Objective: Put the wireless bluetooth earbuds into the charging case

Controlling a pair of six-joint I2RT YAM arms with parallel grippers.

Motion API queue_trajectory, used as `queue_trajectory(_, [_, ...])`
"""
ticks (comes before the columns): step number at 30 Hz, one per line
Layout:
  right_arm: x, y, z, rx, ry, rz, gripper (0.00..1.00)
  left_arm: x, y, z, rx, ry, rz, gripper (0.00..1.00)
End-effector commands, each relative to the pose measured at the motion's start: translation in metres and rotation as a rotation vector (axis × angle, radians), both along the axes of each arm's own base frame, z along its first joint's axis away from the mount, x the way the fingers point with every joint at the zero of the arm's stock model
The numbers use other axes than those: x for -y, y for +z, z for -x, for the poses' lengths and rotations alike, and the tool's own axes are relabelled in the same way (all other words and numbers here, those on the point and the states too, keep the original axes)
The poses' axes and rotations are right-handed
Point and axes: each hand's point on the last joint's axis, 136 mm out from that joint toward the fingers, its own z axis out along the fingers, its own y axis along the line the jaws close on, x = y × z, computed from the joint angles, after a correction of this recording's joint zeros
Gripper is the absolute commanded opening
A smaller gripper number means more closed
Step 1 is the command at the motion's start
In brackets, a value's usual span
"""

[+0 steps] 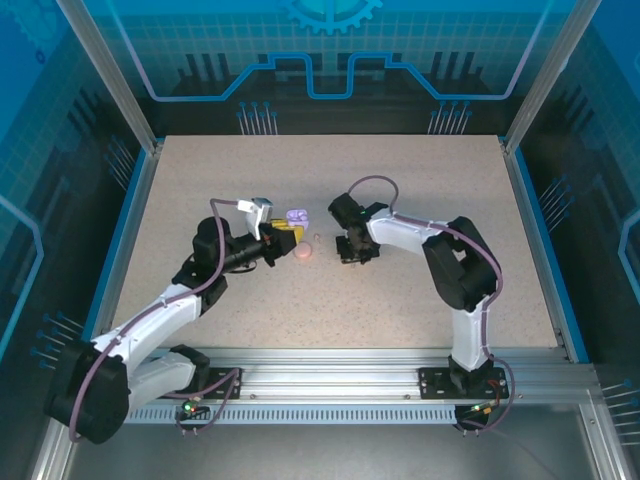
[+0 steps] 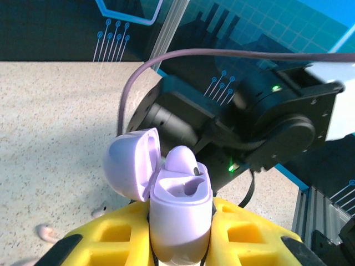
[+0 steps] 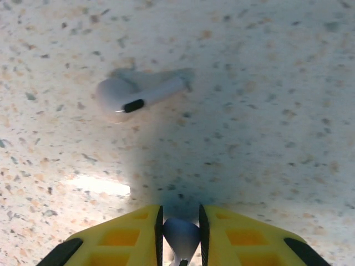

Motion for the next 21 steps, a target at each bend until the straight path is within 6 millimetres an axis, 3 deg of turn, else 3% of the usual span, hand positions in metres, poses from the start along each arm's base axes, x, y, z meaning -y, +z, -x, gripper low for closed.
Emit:
queue_trajectory(1, [-0.002,0.016,-0.008,0.041,-0.021,-0.099,0.25,0.0,-0.004,-0.007,-0.003,0.019,-0.024,0.06])
queue_trajectory(10, [0.007,0.036,-0.017,0.086,-0.049,-0.228,0.25,0.004,-0.026,-0.021,-0.086,0.051,-0.044,0.05])
queue_trajectory(21, [0.001,0.08,-0.023,0.19,-0.024,-0.365,0.25,0.012,-0.057,-0.037,-0.194,0.073,-0.065,0.05])
